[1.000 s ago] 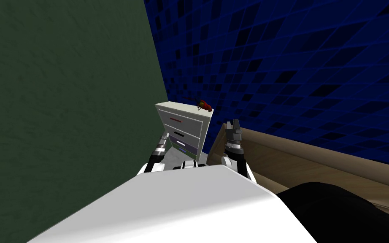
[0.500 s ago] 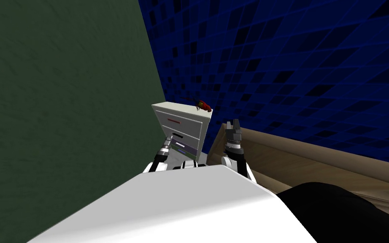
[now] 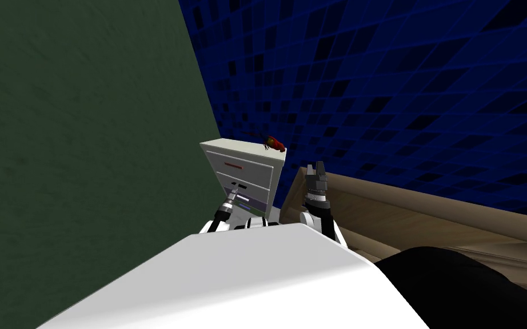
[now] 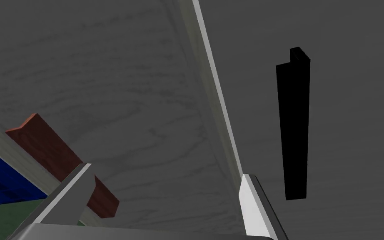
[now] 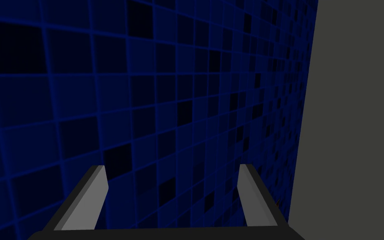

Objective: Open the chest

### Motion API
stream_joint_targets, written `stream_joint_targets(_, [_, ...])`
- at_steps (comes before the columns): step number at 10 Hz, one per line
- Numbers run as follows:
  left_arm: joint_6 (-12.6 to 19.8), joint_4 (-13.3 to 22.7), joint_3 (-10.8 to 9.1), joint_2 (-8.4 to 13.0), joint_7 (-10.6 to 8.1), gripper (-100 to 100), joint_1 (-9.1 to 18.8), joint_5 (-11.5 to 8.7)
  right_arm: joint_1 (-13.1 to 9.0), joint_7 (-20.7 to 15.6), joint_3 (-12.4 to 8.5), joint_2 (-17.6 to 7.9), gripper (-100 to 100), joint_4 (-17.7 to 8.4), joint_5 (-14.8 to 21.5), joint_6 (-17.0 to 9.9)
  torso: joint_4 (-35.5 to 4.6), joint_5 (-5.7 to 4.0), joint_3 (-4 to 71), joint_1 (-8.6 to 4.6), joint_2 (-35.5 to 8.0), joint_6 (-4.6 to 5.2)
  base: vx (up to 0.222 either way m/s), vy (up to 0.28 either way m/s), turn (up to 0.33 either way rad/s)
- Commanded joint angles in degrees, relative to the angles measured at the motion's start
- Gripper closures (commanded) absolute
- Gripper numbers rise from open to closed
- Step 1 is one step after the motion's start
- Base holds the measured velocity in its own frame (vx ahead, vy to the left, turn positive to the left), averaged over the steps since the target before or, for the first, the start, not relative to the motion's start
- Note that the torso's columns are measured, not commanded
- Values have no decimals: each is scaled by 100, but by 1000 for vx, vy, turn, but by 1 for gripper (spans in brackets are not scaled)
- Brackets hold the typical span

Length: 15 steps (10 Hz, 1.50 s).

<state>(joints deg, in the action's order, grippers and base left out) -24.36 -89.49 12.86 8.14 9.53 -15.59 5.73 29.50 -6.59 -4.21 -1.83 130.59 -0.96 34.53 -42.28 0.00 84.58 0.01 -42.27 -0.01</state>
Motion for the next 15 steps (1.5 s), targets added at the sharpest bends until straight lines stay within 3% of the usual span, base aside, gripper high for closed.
stream_joint_targets(1, [143,419,118,32,-9,-100,178,86,0,0,0,0,0,0,0,0,-1,0,-1,-1,-2,1,37,30,-94])
stream_joint_targets(8, [352,1351,397,234,-1,-100,495,287,0,0,0,0,0,0,0,0,-1,0,-1,2,-1,1,31,22,-72])
stream_joint_targets(10, [273,1335,367,187,12,-100,463,272,0,0,0,0,0,0,0,0,-2,-2,-3,-5,-6,-1,6,7,-9])
stream_joint_targets(11, [272,1333,367,186,12,100,463,272,0,0,0,0,0,0,0,0,-2,-2,-5,-7,-7,1,0,0,0])
stream_joint_targets(15, [344,1069,462,287,-33,100,301,272,-3,0,0,0,0,-1,0,-1,-9,3,-18,9,-28,1,-161,72,28])
